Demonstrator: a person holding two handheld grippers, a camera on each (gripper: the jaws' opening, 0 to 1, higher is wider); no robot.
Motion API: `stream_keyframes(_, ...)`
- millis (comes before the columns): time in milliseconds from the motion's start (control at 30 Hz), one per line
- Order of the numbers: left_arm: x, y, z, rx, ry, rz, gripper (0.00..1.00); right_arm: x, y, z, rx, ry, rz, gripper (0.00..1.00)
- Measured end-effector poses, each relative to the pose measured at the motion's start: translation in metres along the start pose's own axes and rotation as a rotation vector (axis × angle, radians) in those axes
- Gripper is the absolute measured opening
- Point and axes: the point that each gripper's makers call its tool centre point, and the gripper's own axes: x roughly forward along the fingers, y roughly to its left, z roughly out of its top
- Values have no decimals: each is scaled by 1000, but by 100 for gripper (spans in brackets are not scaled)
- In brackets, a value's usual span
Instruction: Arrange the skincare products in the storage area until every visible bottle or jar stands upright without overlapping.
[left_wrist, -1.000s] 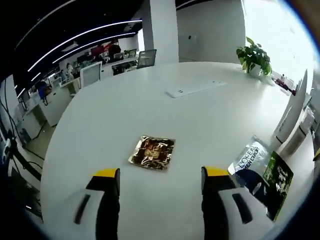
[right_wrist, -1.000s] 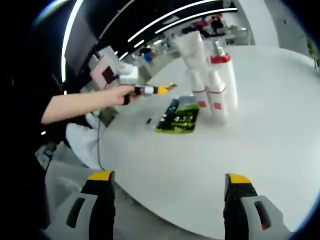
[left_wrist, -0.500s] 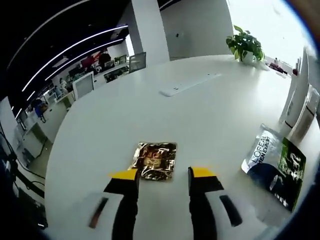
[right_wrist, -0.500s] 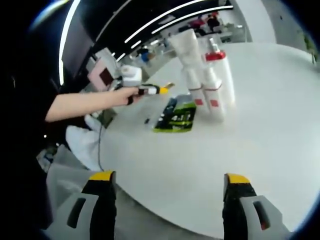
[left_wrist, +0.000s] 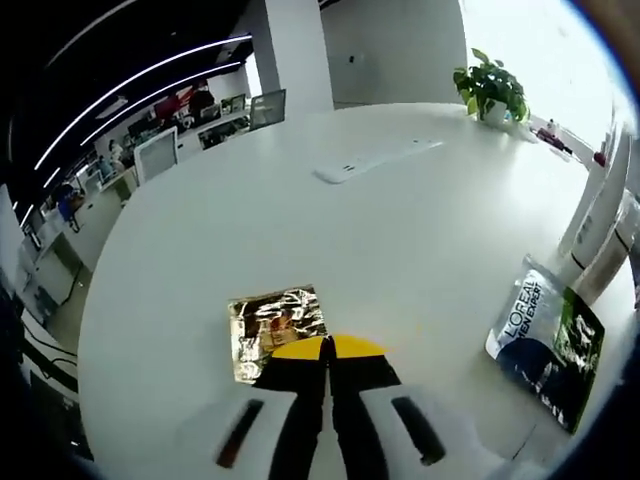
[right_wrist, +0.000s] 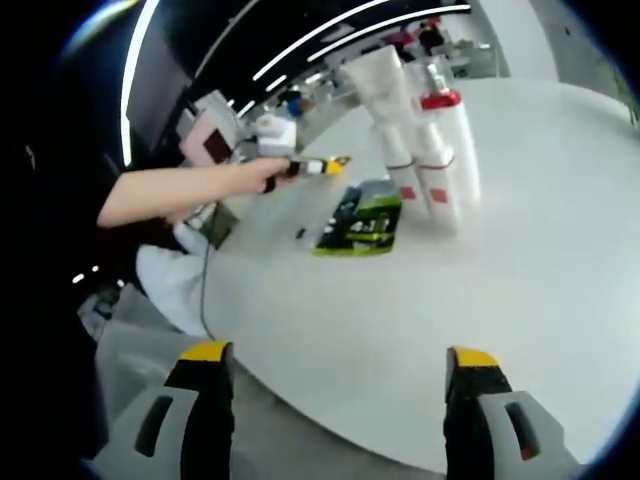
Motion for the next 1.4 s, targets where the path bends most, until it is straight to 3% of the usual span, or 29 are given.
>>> stream_keyframes(433,-2,3,-6,-83,31,-10,0,1,-1,-2,-9,15,-5,89)
stream_keyframes(500,-9,3,-8,-55,15,3,0,1,-1,-3,-11,17,-4,89)
stream_keyframes(600,-17,10,-3,-104,-37,14,0,1,-1,-3,-16,20,-5,89)
stream_keyframes(800,-26,20,-1,-131,-64,17,0,2,-1,-2,-9,14,-1,89)
stream_keyframes(933,-24,26,-3,-27,-86,54,1,2,0,-2,-7,14,1,89)
stream_keyframes(1000,-21,21,-2,-112,-97,13,10,2,0,-2,-5,12,3,89)
stream_keyframes(1033,-17,22,-1,-175,-94,12,28,2,1,-2,-2,13,5,90)
stream_keyframes(1067,-15,23,2,-184,-106,21,45,2,1,-2,0,13,6,90)
stream_keyframes(1100,-14,24,3,-169,-106,21,57,2,1,-2,1,13,6,90)
stream_keyframes(1133,-10,23,4,-163,-98,25,61,2,0,-3,0,14,6,90)
stream_keyframes(1233,-4,29,-5,-119,-12,68,59,2,0,-3,4,14,6,90)
stream_keyframes(1333,8,29,-7,-170,10,55,59,2,-1,-2,8,12,1,90)
stream_keyframes(1367,7,32,-2,-177,-27,68,58,1,-2,-2,11,10,-1,90)
stream_keyframes(1400,11,35,-5,-170,1,78,55,1,-2,-2,13,8,-1,90)
